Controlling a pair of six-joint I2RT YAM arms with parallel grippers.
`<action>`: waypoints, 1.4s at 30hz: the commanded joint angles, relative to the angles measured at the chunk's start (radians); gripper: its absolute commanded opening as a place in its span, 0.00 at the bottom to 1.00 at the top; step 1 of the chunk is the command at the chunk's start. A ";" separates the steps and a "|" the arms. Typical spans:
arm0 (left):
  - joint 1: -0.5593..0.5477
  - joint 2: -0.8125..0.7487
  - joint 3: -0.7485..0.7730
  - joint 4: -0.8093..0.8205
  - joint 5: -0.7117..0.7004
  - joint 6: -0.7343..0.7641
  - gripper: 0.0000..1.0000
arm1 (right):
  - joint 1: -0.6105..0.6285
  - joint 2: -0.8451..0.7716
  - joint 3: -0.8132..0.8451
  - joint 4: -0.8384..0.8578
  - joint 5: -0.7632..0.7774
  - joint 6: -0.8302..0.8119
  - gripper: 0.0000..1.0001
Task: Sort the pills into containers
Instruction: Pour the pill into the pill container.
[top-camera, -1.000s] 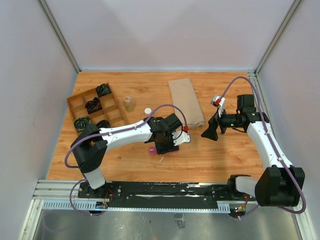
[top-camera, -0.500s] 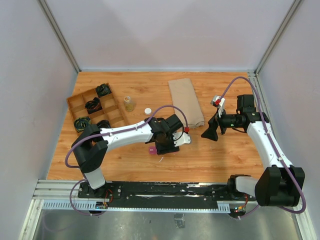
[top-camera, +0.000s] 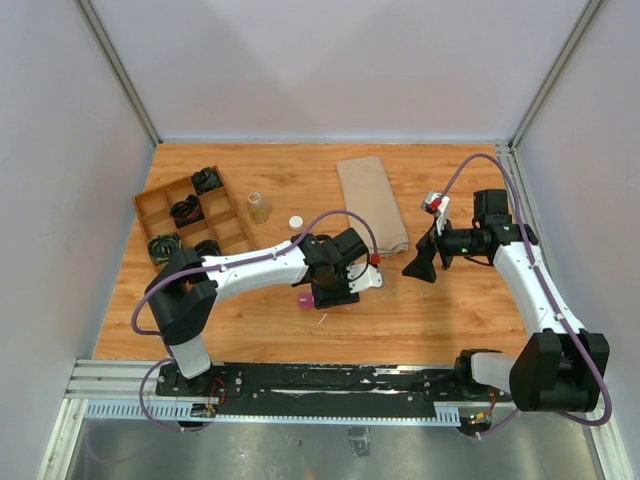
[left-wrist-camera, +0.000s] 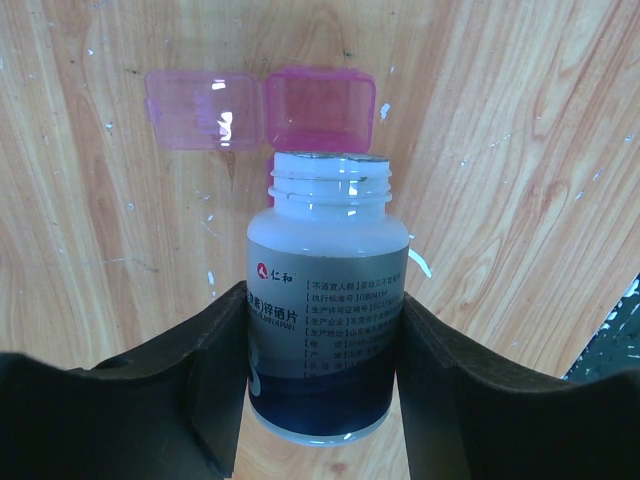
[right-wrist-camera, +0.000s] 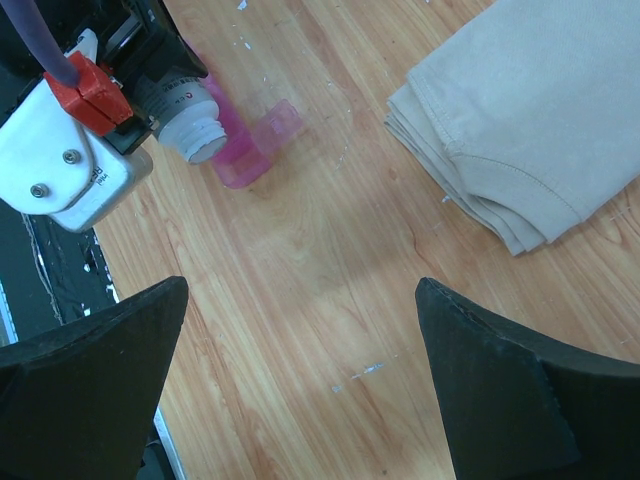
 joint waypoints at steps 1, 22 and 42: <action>-0.016 0.005 0.018 0.003 0.007 0.021 0.00 | -0.027 0.004 0.031 -0.017 -0.021 -0.011 0.98; -0.024 0.012 0.039 -0.028 -0.031 0.006 0.00 | -0.033 0.003 0.031 -0.020 -0.021 -0.010 0.99; -0.025 0.026 0.055 -0.048 -0.039 0.011 0.00 | -0.039 0.004 0.033 -0.020 -0.022 -0.010 0.99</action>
